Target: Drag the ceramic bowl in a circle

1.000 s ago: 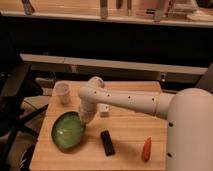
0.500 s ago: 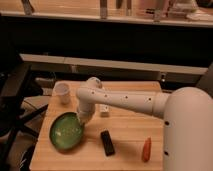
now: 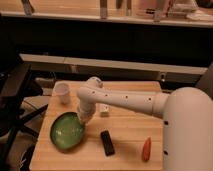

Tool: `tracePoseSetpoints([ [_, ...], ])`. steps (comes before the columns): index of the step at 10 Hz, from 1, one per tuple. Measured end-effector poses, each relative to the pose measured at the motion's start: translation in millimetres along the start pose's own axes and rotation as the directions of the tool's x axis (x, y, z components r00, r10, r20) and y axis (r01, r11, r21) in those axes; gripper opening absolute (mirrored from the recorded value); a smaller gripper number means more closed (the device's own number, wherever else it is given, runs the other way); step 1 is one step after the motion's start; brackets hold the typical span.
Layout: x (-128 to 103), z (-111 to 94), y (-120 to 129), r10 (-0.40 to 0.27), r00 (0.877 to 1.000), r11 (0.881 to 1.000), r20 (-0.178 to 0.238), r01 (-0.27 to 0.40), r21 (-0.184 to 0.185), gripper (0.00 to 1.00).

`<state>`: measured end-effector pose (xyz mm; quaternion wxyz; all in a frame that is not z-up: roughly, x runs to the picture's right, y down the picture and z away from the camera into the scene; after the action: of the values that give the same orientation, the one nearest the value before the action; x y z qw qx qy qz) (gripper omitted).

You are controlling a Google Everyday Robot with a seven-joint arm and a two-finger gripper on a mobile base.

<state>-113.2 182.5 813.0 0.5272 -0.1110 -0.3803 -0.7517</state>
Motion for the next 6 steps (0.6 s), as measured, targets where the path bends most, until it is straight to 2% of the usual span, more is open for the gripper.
tracePoseSetpoints([
  [6, 16.3, 1.0, -3.7, -0.056, 0.998, 0.998, 0.001, 0.056, 0.001, 0.01],
])
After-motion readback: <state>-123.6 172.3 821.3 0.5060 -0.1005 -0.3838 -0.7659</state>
